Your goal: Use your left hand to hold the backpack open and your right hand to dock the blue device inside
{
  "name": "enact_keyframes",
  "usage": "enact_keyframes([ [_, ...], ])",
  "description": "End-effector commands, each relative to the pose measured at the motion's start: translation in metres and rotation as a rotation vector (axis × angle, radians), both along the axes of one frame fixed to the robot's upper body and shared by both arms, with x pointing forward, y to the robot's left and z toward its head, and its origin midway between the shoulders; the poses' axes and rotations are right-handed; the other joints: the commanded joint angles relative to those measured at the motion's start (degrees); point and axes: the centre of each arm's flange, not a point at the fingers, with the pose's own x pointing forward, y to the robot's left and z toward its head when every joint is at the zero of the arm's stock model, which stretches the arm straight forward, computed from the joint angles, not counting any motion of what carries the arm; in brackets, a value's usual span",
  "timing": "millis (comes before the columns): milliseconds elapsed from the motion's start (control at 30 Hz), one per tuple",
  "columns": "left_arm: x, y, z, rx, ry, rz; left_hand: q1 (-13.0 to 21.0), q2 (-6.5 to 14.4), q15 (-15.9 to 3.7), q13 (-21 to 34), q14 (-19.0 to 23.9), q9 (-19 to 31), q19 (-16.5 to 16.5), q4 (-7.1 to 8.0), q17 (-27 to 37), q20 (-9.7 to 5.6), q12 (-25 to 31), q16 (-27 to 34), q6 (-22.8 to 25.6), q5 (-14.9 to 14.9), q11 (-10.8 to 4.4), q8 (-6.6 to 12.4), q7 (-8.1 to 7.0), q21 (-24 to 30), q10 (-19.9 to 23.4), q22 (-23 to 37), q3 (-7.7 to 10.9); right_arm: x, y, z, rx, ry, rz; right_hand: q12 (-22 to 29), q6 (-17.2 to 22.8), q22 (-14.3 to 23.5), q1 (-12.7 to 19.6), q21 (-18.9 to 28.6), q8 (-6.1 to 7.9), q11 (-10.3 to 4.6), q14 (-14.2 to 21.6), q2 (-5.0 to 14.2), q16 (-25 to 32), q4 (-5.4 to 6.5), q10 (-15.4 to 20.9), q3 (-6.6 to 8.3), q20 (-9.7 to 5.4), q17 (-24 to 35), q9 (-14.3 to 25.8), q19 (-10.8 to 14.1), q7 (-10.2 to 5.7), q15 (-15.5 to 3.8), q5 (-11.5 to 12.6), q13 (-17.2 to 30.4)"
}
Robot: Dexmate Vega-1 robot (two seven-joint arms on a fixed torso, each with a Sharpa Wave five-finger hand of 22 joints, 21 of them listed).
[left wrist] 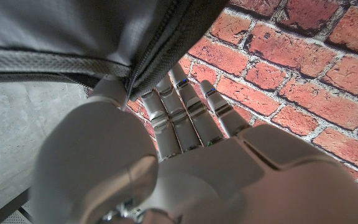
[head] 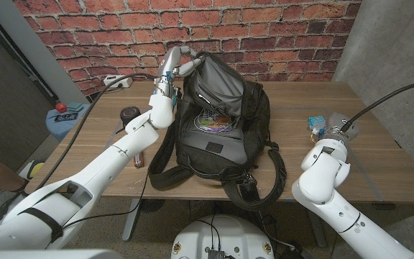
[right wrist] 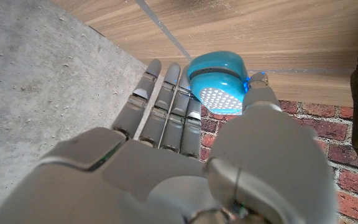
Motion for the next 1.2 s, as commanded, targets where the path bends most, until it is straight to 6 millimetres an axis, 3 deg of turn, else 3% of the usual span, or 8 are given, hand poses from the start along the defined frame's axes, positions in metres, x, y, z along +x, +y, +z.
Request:
enact_keyframes([
  [33, 0.002, -0.002, -0.002, -0.016, 0.019, -0.013, 0.57, 0.54, 0.41, 0.17, 0.27, 0.17, 0.28, -0.19, 0.24, 0.47, 0.33, -0.13, -0.13, 0.37, 0.14, 0.6, 0.4, -0.05, 0.0, 0.11, 0.15, -0.012, 0.01, 0.0, 0.001, -0.013, 0.015, 0.2, 1.34, 0.17, 0.3, 0.02, -0.06, -0.22, 0.62, 0.75, 0.45, 0.08, 0.7, -0.09, -0.07, 0.15, 0.33, 0.1, -0.61, -1.94, 0.19, 0.15],
  [1200, 0.008, -0.008, 0.004, -0.02, 0.011, -0.06, 0.67, 0.51, 0.35, 0.09, 0.24, 0.27, 0.16, -0.17, 0.64, 0.45, 0.55, -0.38, -0.31, 0.93, 0.22, 0.74, 0.48, -0.08, -0.07, 0.13, 0.04, -0.073, 0.025, -0.008, 0.073, -0.049, 0.042, 0.41, 1.74, 0.17, 0.55, -0.15, -0.44, -0.17, 0.85, 1.13, 0.27, 0.14, 0.88, -0.51, 0.0, -0.04, 0.55, 0.05, -0.43, -2.12, 0.11, 0.07],
])
